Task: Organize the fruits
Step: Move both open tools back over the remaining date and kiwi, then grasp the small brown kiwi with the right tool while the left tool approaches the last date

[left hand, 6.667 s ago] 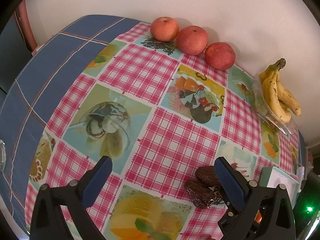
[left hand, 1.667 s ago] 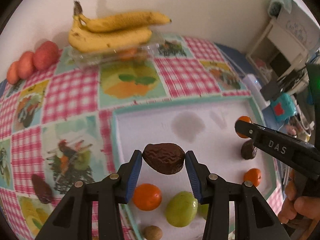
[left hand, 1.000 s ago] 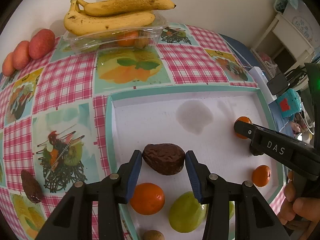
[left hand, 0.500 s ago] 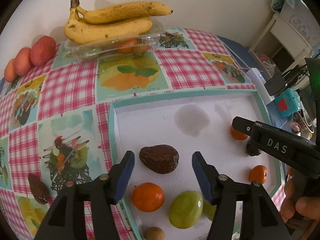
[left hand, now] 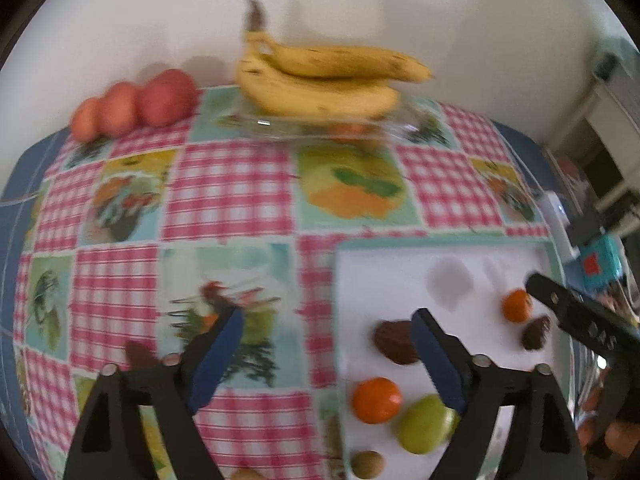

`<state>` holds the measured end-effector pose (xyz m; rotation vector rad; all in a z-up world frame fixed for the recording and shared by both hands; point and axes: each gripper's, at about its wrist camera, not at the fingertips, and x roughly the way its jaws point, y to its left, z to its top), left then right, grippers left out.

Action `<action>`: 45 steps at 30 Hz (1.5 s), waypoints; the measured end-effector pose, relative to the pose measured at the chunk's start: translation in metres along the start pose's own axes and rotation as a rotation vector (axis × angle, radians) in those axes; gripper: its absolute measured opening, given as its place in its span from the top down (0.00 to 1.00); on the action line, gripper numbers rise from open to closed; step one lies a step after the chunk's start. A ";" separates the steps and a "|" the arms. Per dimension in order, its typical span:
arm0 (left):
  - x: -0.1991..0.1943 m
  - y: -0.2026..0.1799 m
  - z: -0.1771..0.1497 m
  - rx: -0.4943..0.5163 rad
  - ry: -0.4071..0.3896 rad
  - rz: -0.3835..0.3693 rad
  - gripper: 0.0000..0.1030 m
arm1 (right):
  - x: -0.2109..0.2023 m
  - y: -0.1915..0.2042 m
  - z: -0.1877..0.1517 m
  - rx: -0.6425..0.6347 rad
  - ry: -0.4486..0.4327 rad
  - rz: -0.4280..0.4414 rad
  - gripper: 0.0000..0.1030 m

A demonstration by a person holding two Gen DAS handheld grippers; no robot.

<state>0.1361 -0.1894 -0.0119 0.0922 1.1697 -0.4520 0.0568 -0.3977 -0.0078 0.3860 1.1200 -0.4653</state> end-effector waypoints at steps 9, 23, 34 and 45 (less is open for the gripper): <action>-0.013 0.057 0.005 -0.126 -0.047 0.123 0.00 | -0.012 0.044 -0.003 -0.070 -0.019 0.038 0.18; -0.054 0.128 -0.004 -0.259 -0.081 0.194 0.00 | -0.044 0.111 -0.017 -0.110 -0.075 0.119 0.18; -0.085 0.174 -0.029 -0.335 -0.082 0.224 0.00 | -0.062 0.151 -0.042 -0.170 -0.035 0.154 0.18; -0.090 0.193 -0.055 -0.392 -0.061 0.212 0.00 | -0.061 0.177 -0.080 -0.224 0.028 0.169 0.18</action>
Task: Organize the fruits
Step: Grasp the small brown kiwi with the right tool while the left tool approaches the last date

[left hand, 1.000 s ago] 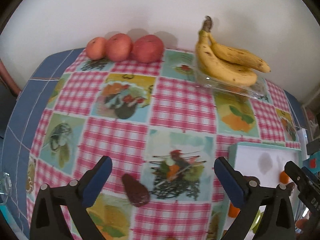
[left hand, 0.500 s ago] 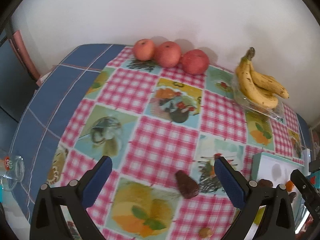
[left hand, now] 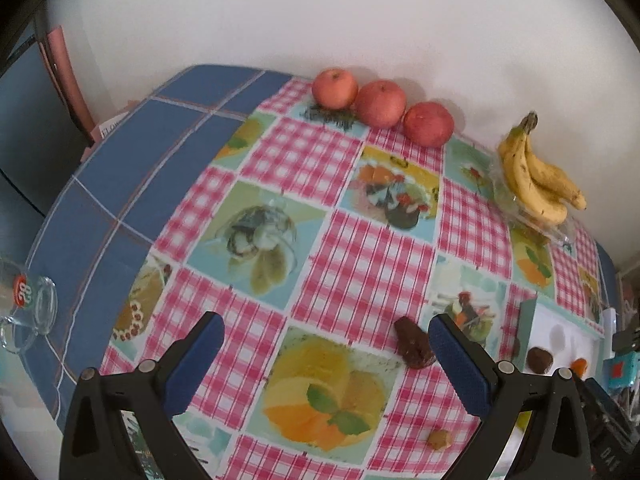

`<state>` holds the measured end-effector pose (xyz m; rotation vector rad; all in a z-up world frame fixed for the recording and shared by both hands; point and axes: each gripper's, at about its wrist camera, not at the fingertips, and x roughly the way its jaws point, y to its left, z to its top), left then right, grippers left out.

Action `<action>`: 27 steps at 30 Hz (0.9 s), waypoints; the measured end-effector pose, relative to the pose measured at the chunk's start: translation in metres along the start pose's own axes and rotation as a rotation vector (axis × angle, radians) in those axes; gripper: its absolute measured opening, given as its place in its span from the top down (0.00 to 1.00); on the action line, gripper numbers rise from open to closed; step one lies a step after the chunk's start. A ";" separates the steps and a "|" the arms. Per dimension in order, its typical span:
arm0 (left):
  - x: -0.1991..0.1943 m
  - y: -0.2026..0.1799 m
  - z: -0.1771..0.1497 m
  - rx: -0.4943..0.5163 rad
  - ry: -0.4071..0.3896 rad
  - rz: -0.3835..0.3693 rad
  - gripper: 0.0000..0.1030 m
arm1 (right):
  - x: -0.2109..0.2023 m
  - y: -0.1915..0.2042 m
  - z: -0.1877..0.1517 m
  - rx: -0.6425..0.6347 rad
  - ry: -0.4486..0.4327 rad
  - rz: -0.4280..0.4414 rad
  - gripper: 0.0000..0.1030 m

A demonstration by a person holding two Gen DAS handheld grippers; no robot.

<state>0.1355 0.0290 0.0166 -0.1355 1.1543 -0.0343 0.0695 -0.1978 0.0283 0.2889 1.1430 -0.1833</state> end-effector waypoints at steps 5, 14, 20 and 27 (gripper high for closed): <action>0.018 0.003 -0.017 0.011 0.063 0.033 0.00 | 0.018 0.020 -0.022 -0.031 0.053 0.024 0.18; 0.039 0.025 -0.031 0.038 0.109 0.122 0.00 | 0.048 0.038 -0.047 -0.103 0.141 -0.017 0.29; 0.042 0.036 -0.029 0.025 0.099 0.093 0.00 | 0.063 0.045 -0.060 -0.155 0.188 -0.022 0.45; 0.042 0.033 -0.027 0.028 0.104 0.058 0.00 | 0.075 0.046 -0.069 -0.173 0.236 -0.023 0.54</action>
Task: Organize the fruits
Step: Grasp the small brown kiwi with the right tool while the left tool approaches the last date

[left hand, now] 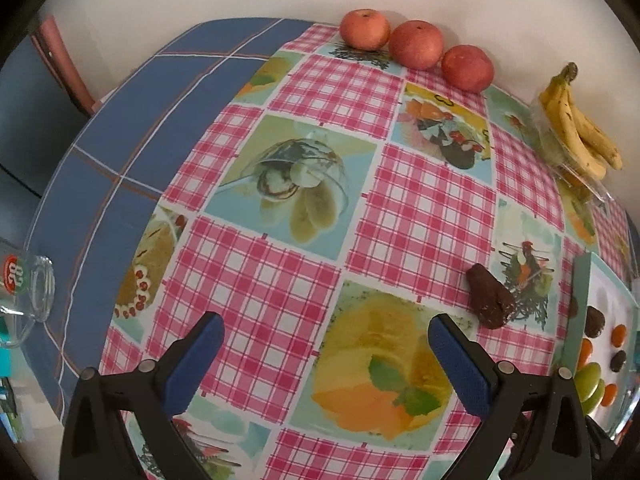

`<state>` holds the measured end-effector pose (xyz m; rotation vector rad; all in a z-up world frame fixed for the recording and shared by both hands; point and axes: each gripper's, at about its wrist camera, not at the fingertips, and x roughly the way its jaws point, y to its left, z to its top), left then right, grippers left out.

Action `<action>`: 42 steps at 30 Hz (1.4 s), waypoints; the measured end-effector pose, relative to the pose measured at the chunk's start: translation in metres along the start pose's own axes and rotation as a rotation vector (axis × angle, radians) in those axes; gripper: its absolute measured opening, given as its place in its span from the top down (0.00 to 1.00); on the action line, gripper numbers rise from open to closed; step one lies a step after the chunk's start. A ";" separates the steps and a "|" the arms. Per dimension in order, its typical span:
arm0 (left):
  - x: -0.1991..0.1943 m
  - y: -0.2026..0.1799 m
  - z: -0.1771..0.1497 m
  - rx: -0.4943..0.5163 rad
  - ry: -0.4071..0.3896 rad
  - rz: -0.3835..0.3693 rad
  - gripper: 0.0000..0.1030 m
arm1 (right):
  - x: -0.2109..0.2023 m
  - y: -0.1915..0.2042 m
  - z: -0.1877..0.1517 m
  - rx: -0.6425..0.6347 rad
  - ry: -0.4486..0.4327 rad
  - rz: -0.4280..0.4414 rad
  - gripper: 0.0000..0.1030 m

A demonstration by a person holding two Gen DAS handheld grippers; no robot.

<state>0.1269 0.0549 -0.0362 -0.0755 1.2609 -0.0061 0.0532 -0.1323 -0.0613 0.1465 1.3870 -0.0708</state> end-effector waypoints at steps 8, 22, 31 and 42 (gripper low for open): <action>-0.003 -0.001 0.002 -0.009 -0.012 -0.013 0.00 | 0.004 -0.004 -0.006 0.003 0.009 0.000 0.67; 0.006 -0.009 0.004 -0.062 0.025 -0.107 0.00 | -0.007 -0.008 0.002 -0.014 -0.050 -0.028 0.72; 0.010 -0.022 0.010 -0.041 -0.007 -0.121 0.01 | -0.017 -0.028 0.019 -0.004 -0.082 -0.066 0.72; 0.026 -0.049 0.013 -0.055 0.056 -0.277 0.15 | -0.018 -0.042 0.028 0.014 -0.088 -0.079 0.72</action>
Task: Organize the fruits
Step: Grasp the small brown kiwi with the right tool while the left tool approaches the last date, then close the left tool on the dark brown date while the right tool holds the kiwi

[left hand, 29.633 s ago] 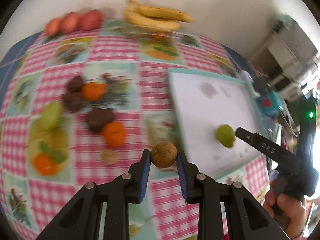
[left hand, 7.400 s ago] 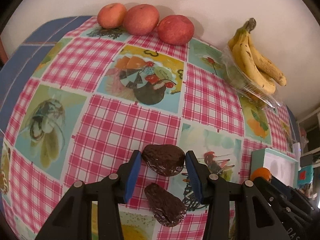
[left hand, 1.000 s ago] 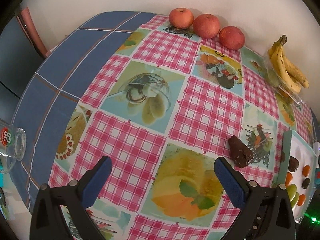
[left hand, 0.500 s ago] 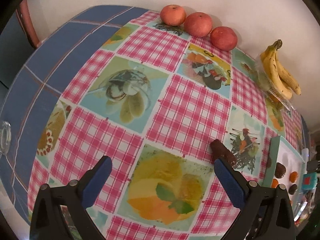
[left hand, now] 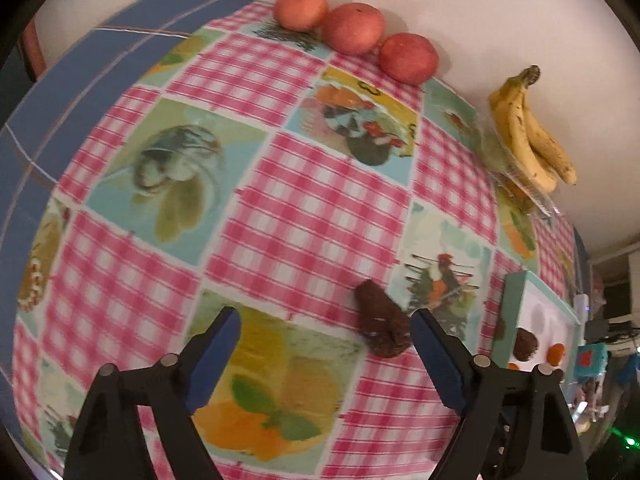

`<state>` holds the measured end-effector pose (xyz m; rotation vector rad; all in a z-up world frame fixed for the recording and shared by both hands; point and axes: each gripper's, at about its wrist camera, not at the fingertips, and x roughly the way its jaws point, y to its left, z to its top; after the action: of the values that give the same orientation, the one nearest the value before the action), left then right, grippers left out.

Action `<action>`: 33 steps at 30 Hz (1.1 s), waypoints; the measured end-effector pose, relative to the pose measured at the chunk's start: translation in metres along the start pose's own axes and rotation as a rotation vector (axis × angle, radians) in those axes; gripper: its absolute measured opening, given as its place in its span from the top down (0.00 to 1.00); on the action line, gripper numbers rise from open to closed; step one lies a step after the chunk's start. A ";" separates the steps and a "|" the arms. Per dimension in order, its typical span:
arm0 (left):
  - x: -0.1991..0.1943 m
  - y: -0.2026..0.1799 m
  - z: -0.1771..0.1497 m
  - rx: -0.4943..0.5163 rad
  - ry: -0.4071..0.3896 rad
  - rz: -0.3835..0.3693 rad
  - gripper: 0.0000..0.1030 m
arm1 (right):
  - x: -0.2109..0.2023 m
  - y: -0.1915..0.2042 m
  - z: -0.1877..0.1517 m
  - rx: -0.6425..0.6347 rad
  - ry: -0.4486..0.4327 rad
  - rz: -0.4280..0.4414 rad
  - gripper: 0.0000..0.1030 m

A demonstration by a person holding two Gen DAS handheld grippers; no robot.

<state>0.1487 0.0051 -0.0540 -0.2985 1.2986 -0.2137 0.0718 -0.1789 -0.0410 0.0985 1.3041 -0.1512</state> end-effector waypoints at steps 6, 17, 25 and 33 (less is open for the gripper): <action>0.006 -0.014 0.002 0.024 0.004 -0.031 0.21 | -0.001 -0.004 0.007 -0.004 -0.010 0.003 0.72; 0.034 -0.030 0.002 0.010 0.044 -0.063 0.41 | -0.011 -0.031 0.022 0.043 -0.042 0.020 0.72; 0.044 -0.037 0.001 0.007 0.047 -0.033 0.55 | -0.016 -0.051 0.027 0.095 -0.059 0.051 0.72; 0.043 -0.041 -0.001 0.020 0.050 -0.007 0.66 | -0.024 -0.061 0.028 0.127 -0.074 0.078 0.72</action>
<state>0.1592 -0.0474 -0.0802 -0.2817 1.3439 -0.2412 0.0821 -0.2423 -0.0101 0.2497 1.2145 -0.1698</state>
